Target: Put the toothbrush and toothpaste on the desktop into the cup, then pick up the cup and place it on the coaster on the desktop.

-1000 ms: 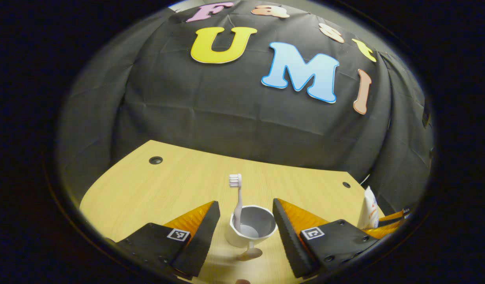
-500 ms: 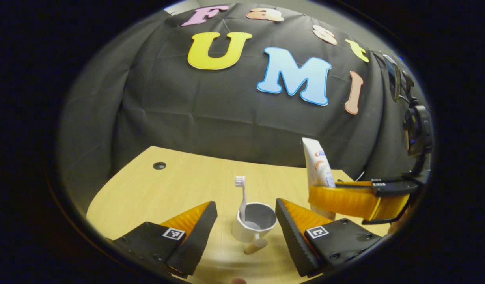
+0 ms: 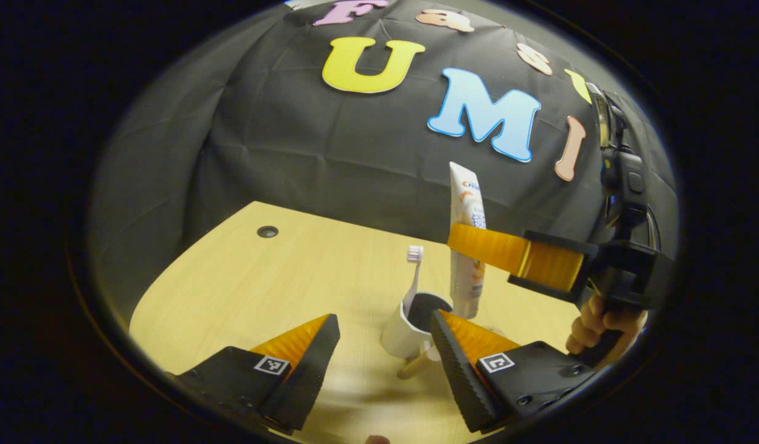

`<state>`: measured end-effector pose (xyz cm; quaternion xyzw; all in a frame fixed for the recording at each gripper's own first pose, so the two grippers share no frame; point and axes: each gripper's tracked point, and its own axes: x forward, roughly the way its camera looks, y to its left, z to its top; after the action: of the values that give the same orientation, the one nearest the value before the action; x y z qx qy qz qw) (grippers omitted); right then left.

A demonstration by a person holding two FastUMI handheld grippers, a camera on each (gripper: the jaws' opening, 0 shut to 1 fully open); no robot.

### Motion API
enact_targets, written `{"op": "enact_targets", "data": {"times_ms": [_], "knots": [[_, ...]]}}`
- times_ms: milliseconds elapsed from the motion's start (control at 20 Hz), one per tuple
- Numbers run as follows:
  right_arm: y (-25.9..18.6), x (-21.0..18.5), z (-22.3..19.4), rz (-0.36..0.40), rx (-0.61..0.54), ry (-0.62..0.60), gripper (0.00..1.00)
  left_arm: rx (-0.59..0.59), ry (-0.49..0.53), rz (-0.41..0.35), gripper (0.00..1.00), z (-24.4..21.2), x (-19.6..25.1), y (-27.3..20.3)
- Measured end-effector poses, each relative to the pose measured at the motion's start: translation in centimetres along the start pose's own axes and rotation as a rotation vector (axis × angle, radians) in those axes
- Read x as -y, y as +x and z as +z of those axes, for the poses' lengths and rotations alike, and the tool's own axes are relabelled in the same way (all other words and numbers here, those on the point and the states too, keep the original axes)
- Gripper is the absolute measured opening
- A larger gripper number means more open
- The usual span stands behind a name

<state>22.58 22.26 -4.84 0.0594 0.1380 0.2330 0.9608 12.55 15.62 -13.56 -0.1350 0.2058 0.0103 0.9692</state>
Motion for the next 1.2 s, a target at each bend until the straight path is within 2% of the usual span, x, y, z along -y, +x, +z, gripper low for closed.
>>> {"op": "enact_targets", "data": {"times_ms": [150, 200, 250, 300, 350, 400, 500, 600, 650, 700, 750, 800, 850, 900, 950, 1000, 1150, 1200], "knots": [[2.1, 0.2, -1.1, -0.011, -0.018, -0.011, 0.18, -0.015, -0.005, 0.003, 0.96, -0.4, -0.6, 0.3], [2.6, 0.1, -1.8, -0.015, -0.033, -0.010, 0.18, -0.019, -0.007, 0.003, 1.00, -0.5, -0.9, 0.4], [3.0, 0.3, -2.4, -0.021, -0.049, -0.011, 0.17, -0.023, -0.008, 0.007, 0.96, -0.6, -1.2, 0.5], [3.3, 0.5, -3.0, -0.031, -0.069, -0.013, 0.18, -0.028, -0.009, 0.009, 0.96, -0.6, -1.4, 0.6], [3.6, 0.6, -3.5, -0.037, -0.086, -0.014, 0.17, -0.031, -0.011, 0.011, 1.00, -0.7, -1.7, 0.8], [3.6, 0.6, -4.1, -0.040, -0.105, -0.020, 0.22, -0.035, -0.012, 0.014, 0.96, -0.9, -1.8, 0.9], [3.6, 0.6, -4.6, -0.038, -0.122, -0.035, 0.24, -0.041, -0.015, 0.017, 0.96, -1.2, -2.0, 1.2], [3.3, 0.7, -4.9, -0.039, -0.137, -0.039, 0.27, -0.046, -0.020, 0.016, 0.96, -1.2, -1.9, 1.2], [3.1, 0.8, -5.2, -0.045, -0.152, -0.040, 0.29, -0.049, -0.022, 0.015, 1.00, -1.2, -1.8, 1.4], [3.0, 0.8, -5.4, -0.046, -0.158, -0.042, 0.34, -0.052, -0.024, 0.015, 1.00, -1.3, -1.7, 1.5], [2.9, 0.7, -5.6, -0.043, -0.165, -0.046, 0.32, -0.052, -0.025, 0.016, 1.00, -1.4, -1.6, 1.4], [2.7, 0.7, -5.5, -0.043, -0.165, -0.053, 0.39, -0.052, -0.026, 0.017, 0.95, -1.3, -1.6, 1.6], [2.5, 0.7, -5.4, -0.042, -0.165, -0.061, 0.45, -0.051, -0.026, 0.020, 1.00, -1.2, -1.5, 1.9], [2.1, 0.6, -5.3, -0.036, -0.164, -0.064, 0.57, -0.052, -0.026, 0.023, 1.00, -1.2, -1.5, 2.1], [1.8, 0.4, -5.2, -0.030, -0.162, -0.062, 0.55, -0.051, -0.028, 0.025, 0.96, -1.1, -1.4, 1.9], [1.6, 0.4, -5.0, -0.029, -0.156, -0.061, 0.67, -0.051, -0.030, 0.027, 1.00, -1.0, -1.2, 1.8], [0.8, 0.3, -3.7, -0.013, -0.129, -0.043, 0.77, -0.053, -0.036, 0.033, 1.00, -1.5, -1.0, 1.4], [0.3, 0.2, -3.2, -0.007, -0.118, -0.030, 0.76, -0.054, -0.037, 0.032, 0.95, -1.5, -0.8, 1.5]]}}
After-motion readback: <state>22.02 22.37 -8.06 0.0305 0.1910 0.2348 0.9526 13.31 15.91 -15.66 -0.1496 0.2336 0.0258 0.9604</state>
